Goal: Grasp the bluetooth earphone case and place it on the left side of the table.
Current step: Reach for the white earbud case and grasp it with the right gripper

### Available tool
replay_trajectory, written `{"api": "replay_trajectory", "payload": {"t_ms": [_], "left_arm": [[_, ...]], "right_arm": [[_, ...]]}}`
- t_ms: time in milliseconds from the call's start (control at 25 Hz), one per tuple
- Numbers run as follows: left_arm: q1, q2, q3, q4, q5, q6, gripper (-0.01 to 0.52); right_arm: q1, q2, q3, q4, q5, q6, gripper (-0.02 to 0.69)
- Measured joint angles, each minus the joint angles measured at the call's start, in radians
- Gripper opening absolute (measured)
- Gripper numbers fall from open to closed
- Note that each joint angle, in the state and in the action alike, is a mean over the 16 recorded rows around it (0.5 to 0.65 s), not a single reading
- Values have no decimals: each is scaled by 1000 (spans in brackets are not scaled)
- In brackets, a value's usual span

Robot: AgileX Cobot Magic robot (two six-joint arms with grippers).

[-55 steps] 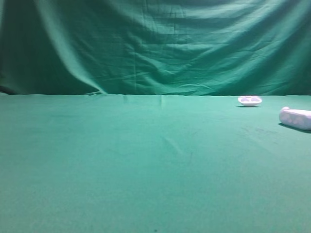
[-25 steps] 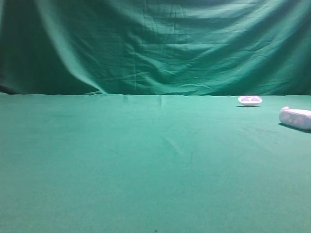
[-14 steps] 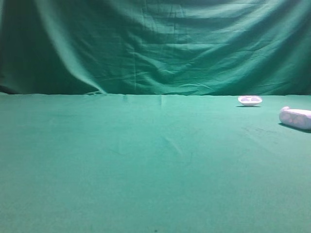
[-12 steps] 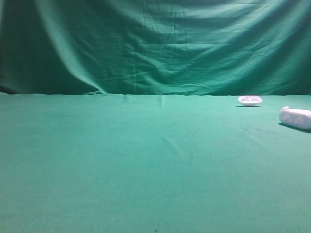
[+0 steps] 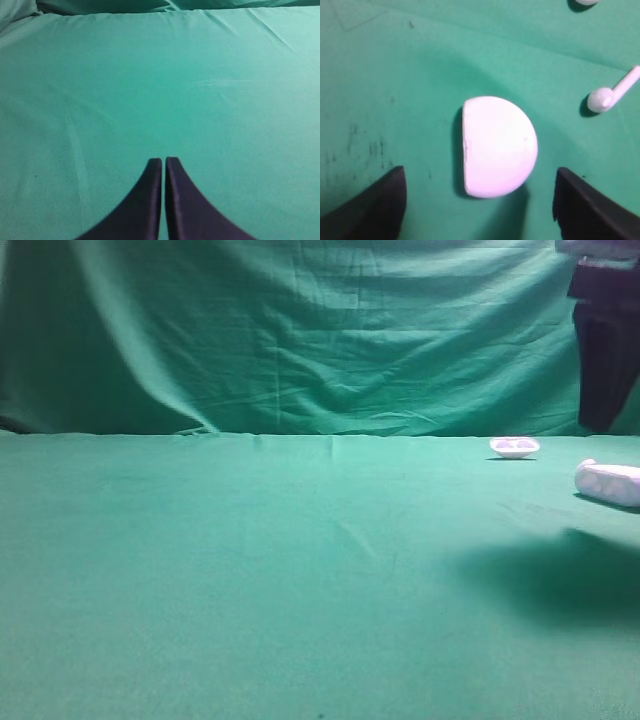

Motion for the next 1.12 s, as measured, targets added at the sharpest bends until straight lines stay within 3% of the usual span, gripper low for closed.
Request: {"api": "replay_trajectory", "payload": {"t_ms": [280, 640, 880, 1120], "left_arm": [[0, 0, 0, 0, 0, 0, 0], [0, 0, 0, 0, 0, 0, 0], [0, 0, 0, 0, 0, 0, 0], [0, 0, 0, 0, 0, 0, 0]], "right_arm": [[0, 59, -14, -5, -32, 2, 501], [1, 86, -24, -6, -45, 7, 392], [3, 92, -94, 1, 26, 17, 336], [47, 98, -264, 14, 143, 26, 335]]}}
